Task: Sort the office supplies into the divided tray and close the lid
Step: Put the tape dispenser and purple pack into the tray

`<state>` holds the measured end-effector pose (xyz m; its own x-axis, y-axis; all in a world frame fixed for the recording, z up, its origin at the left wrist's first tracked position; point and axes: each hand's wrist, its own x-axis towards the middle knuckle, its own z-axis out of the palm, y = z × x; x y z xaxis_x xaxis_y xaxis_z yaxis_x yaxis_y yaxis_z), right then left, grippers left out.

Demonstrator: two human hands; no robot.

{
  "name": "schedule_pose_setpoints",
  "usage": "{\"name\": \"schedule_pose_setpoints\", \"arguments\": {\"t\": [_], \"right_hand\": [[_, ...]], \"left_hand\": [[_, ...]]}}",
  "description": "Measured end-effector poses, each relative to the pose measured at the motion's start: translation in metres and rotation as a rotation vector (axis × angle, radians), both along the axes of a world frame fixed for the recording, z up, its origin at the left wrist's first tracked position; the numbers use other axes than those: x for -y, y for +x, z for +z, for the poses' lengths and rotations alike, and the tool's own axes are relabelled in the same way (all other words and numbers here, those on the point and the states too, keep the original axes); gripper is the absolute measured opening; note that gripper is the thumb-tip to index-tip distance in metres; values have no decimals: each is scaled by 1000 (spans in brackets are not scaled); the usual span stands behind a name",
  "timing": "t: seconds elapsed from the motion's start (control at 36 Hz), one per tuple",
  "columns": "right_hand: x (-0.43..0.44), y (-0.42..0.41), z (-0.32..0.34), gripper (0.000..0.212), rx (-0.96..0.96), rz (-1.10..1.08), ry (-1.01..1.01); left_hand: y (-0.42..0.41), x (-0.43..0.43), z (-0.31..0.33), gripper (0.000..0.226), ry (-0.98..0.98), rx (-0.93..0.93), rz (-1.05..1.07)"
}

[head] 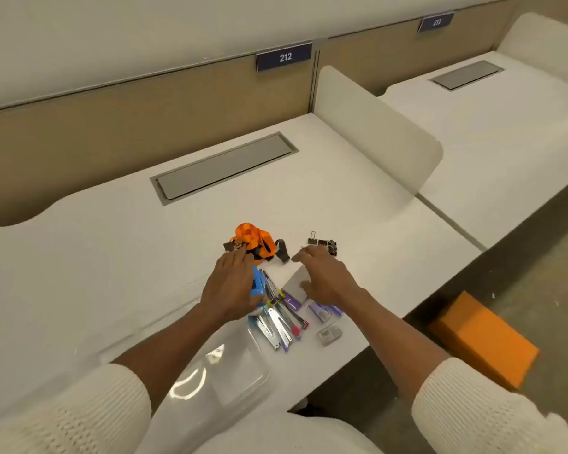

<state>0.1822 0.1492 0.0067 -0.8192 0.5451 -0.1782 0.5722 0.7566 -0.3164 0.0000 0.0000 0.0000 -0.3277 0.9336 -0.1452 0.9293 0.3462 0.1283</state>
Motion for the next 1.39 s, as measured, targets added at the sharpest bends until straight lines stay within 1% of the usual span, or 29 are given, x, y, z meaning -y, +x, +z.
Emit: {"name": "schedule_pose_setpoints", "arguments": {"t": [0.08,0.17,0.31,0.39,0.44,0.61,0.72,0.92,1.08,1.33,1.39], "right_hand": [[-9,4,-7,65,139,175,29],[-18,3,-13,68,205,279,59],[-30,-7,-20,72,286,442,122],[-36,-14,-27,75,302,504,155],[-41,-18,-31,76,295,527,166],[-52,-31,-34,81,321,582,163],[-57,-40,-33,84,345,608,141],[-62,-50,-32,84,380,583,69],[-68,-55,-30,78,412,550,29],[-82,-58,-21,88,431,452,-43],[-84,-57,-16,84,436,431,-47]], "left_hand": [[1,-4,-11,95,-77,1,-25],[4,-7,-19,102,-126,24,13],[1,-12,-26,94,-121,1,34],[-1,-16,-30,90,-133,3,47],[-1,-17,-30,92,-143,16,59],[-2,-23,-31,91,-160,12,65],[-5,-25,-29,91,-157,30,64],[-9,-22,-27,80,-88,85,90],[-12,-21,-20,83,-55,106,124],[-15,-17,-7,86,-57,85,138],[-17,-15,-2,90,-39,85,148]]}}
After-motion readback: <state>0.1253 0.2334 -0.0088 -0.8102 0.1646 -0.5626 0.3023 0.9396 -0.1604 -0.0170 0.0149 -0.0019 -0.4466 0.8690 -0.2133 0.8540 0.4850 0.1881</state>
